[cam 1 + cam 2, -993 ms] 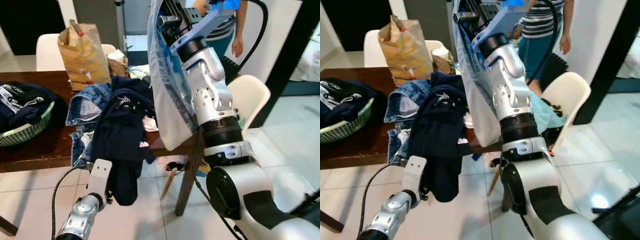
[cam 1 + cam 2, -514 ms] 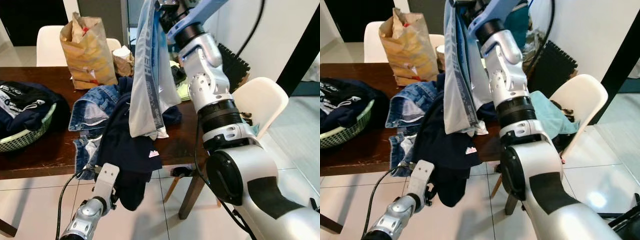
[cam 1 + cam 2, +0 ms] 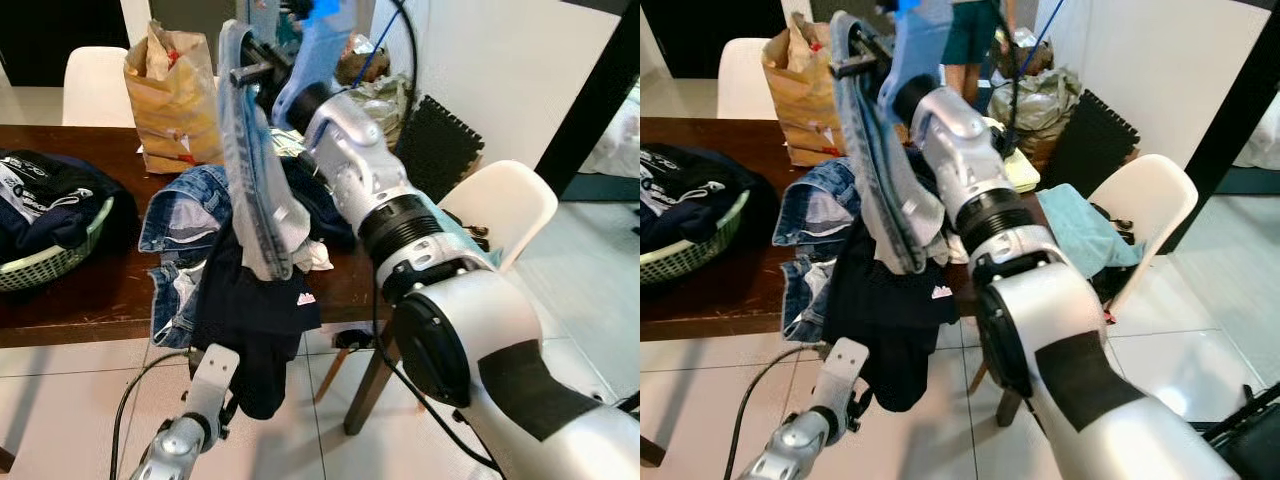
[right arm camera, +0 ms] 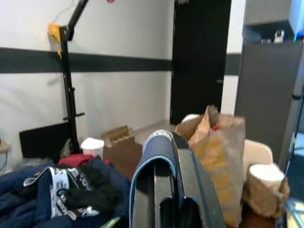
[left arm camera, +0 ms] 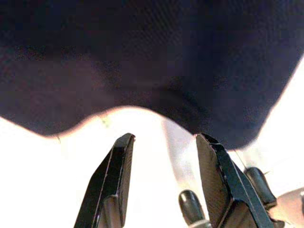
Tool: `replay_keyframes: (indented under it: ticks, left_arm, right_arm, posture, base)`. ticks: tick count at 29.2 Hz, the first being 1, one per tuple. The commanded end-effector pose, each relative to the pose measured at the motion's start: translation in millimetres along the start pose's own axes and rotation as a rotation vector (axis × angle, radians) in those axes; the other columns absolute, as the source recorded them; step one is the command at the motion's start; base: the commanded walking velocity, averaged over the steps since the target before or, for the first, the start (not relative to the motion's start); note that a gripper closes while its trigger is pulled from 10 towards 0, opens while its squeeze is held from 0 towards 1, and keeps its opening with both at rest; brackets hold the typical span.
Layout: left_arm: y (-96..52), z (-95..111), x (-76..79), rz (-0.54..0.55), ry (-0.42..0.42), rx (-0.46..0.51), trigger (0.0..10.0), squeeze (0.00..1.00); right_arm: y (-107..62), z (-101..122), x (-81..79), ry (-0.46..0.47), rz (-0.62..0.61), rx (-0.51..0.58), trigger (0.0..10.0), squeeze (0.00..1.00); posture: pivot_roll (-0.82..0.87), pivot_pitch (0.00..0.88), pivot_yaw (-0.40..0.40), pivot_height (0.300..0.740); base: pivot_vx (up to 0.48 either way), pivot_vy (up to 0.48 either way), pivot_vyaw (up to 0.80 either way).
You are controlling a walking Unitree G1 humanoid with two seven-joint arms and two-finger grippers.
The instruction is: Hang hanger
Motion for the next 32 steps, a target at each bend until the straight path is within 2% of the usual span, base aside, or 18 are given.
replay_keyframes:
  ticks: [1,8,12,13,16,17,18,19,22,23,24,25,26,28,29,30,31,32]
  left_arm:
    - [-3.8,-8,3.5,-0.008,0.007,-0.008,10.0,0.00]
    - [-7.7,-14,-3.7,-0.004,0.010,-0.019,10.0,0.00]
    - [-9.5,-18,-8.5,0.000,0.010,-0.029,10.0,0.00]
    - [-10.2,-20,-9.3,0.002,0.009,-0.033,10.0,0.00]
    - [-10.2,-20,-9.3,0.002,0.009,-0.033,10.0,0.00]
    - [-11.2,-22,-8.9,0.003,0.008,-0.034,10.0,0.00]
    - [-11.2,-22,-8.9,0.003,0.008,-0.034,10.0,0.00]
    - [-11.6,-23,-6.4,0.000,0.009,-0.033,10.0,0.00]
    - [-11.6,-23,-6.4,0.000,0.009,-0.033,10.0,0.00]
    - [-11.3,-21,-3.6,-0.005,0.011,-0.029,10.0,0.00]
    - [-11.3,-21,-3.6,-0.005,0.011,-0.029,10.0,0.00]
    - [-10.1,-17,-1.2,-0.014,0.016,-0.021,10.0,0.00]
    - [-10.1,-17,-1.2,-0.014,0.016,-0.021,10.0,0.00]
    - [-8.9,-13,0.2,-0.023,0.021,-0.011,10.0,0.00]
    - [-8.0,-9,0.5,-0.027,0.023,-0.003,10.0,0.00]
    - [-8.0,-9,0.5,-0.027,0.023,-0.003,10.0,0.00]
    - [-6.6,-3,0.8,-0.035,0.026,0.012,10.0,0.00]
    - [-6.6,-3,0.8,-0.035,0.026,0.012,10.0,0.00]
  right_arm:
    - [4.5,-1,-6.0,-0.009,-0.004,-0.026,10.0,0.00]
    - [6.4,-7,-9.7,-0.004,-0.034,-0.072,10.0,0.00]
    - [1.9,-13,5.4,-0.026,-0.161,-0.121,10.0,0.00]
    - [-3.0,-17,17.4,-0.051,-0.245,-0.148,10.0,0.00]
    - [-3.0,-17,17.4,-0.051,-0.245,-0.148,10.0,0.00]
    - [-8.2,-20,28.0,-0.077,-0.315,-0.169,10.0,1.00]
    - [-8.2,-20,28.0,-0.077,-0.315,-0.169,10.0,1.00]
    - [-13.9,-23,37.9,-0.117,-0.380,-0.181,10.0,1.00]
    - [-13.9,-23,37.9,-0.117,-0.380,-0.181,10.0,1.00]
    - [-19.3,-25,46.3,-0.154,-0.434,-0.188,10.0,0.09]
    - [-19.3,-25,46.3,-0.154,-0.434,-0.188,10.0,0.09]
    - [-25.2,-33,50.8,-0.187,-0.443,-0.233,10.0,0.00]
    - [-25.2,-33,50.8,-0.187,-0.443,-0.233,10.0,0.00]
    - [-29.9,-46,50.2,-0.216,-0.409,-0.305,10.0,0.00]
    - [-34.2,-60,46.2,-0.242,-0.348,-0.386,10.0,0.00]
    - [-34.2,-60,46.2,-0.242,-0.348,-0.386,10.0,0.00]
    - [-41.4,-74,45.3,-0.265,-0.297,-0.459,10.0,0.53]
    - [-41.4,-74,45.3,-0.265,-0.297,-0.459,10.0,0.53]
  posture:
    - [0.04,0.115,-0.111,0.740]
    - [0.05,0.145,-0.120,0.740]
    - [0.05,0.155,-0.124,0.740]
    - [0.05,0.159,-0.127,0.740]
    - [0.05,0.159,-0.127,0.740]
    - [0.05,0.161,-0.126,0.740]
    - [0.05,0.161,-0.126,0.740]
    - [0.05,0.163,-0.118,0.740]
    - [0.05,0.163,-0.118,0.740]
    - [0.04,0.160,-0.112,0.740]
    - [0.04,0.160,-0.112,0.740]
    - [0.04,0.148,-0.099,0.740]
    - [0.04,0.148,-0.099,0.740]
    - [0.04,0.148,-0.099,0.740]
    - [0.04,0.144,-0.095,0.740]
    - [0.04,0.144,-0.095,0.740]
    - [0.04,0.132,-0.085,0.740]
    - [0.04,0.132,-0.085,0.740]
  base:
    - [0.000,0.000,0.00]
    - [0.000,0.000,0.00]
    - [0.000,0.000,0.00]
    - [0.000,0.000,0.00]
    - [0.000,0.000,0.00]
    - [0.000,0.000,0.00]
    - [0.000,0.000,0.00]
    - [0.000,0.000,0.00]
    - [0.000,0.000,0.00]
    - [0.000,0.000,0.00]
    - [0.000,0.000,0.00]
    - [0.000,0.000,0.00]
    - [0.000,0.000,0.00]
    - [0.000,0.000,0.00]
    - [0.000,0.000,0.00]
    - [0.000,0.000,0.00]
    - [0.000,0.000,0.00]
    - [0.000,0.000,0.00]
Point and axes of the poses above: a point about 5 cm out from each wrist's last joint towards the gripper, its own y axis pointing out of the wrist towards the gripper, its own z axis along the axis of the wrist's last joint, x = y × z, the point moved 2 cm from there along y, pointing out of the wrist towards the gripper, and after that the axes turned 10 degrees about -y, right-handed, at the moved point
